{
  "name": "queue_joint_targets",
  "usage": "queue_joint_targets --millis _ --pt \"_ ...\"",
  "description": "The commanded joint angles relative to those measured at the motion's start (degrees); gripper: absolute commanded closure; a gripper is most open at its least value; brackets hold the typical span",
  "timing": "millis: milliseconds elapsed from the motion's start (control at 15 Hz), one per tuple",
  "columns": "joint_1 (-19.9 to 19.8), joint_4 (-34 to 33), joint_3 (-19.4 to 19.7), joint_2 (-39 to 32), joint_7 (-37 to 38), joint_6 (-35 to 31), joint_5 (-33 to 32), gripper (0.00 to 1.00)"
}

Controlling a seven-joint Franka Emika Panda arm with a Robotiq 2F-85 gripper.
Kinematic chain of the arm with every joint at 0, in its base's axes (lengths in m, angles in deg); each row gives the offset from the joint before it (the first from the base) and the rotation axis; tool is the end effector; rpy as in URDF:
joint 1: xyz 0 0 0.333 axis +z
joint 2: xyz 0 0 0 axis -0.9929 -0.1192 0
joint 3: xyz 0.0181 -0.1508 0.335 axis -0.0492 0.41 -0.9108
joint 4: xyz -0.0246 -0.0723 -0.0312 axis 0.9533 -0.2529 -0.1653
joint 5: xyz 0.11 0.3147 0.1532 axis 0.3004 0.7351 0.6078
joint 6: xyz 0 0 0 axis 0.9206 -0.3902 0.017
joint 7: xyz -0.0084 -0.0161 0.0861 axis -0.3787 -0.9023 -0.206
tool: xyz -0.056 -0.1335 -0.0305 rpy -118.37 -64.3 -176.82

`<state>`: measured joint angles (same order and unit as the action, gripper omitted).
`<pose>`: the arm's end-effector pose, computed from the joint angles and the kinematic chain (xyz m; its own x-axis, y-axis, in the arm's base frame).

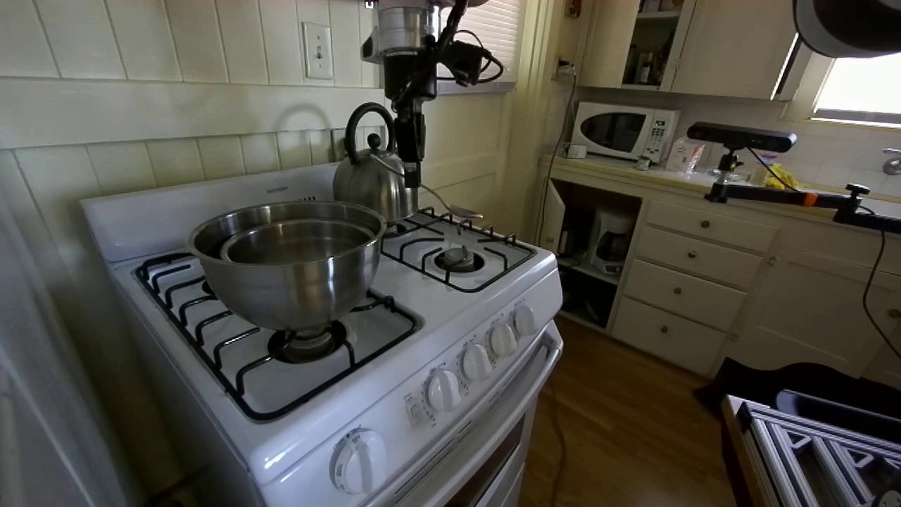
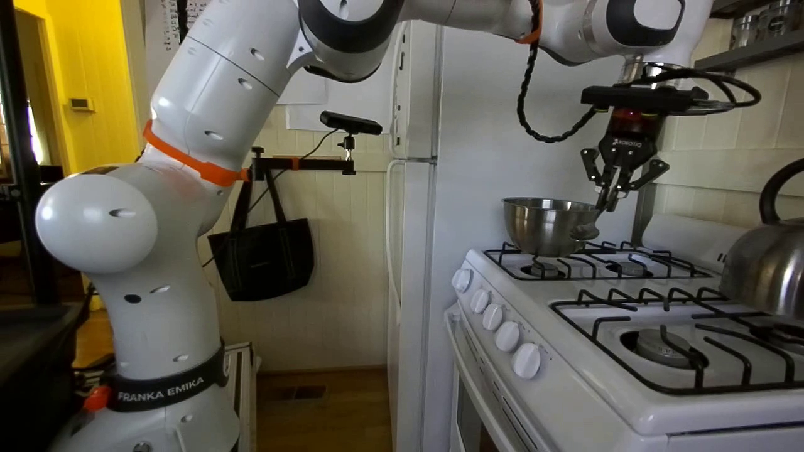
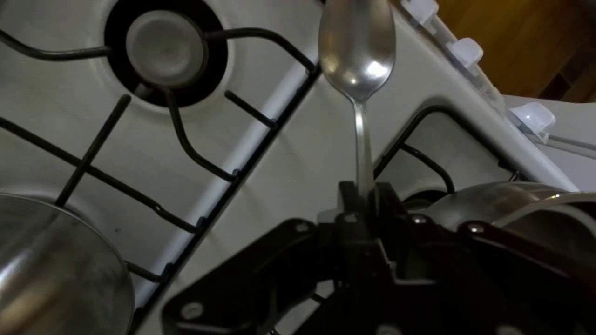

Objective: Move the silver kettle to the back right plate of the stove then move the silver bowl forwards and remove the silver spoon from the bowl.

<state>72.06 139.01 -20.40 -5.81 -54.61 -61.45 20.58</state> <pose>0.6725 -0.1410 0.5051 0.9448 0.3223 -0.0584 0.3103 -0.9379 -0.1554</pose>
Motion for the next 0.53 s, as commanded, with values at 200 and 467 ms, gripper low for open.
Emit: queue_joint_targets --millis 200,467 --pt "1.61 -1.95 -0.32 -2.34 5.21 -0.55 0.77 0.96" --pt "2.05 -6.68 -1.14 -7.60 14.92 0.47 0.40 0.96"
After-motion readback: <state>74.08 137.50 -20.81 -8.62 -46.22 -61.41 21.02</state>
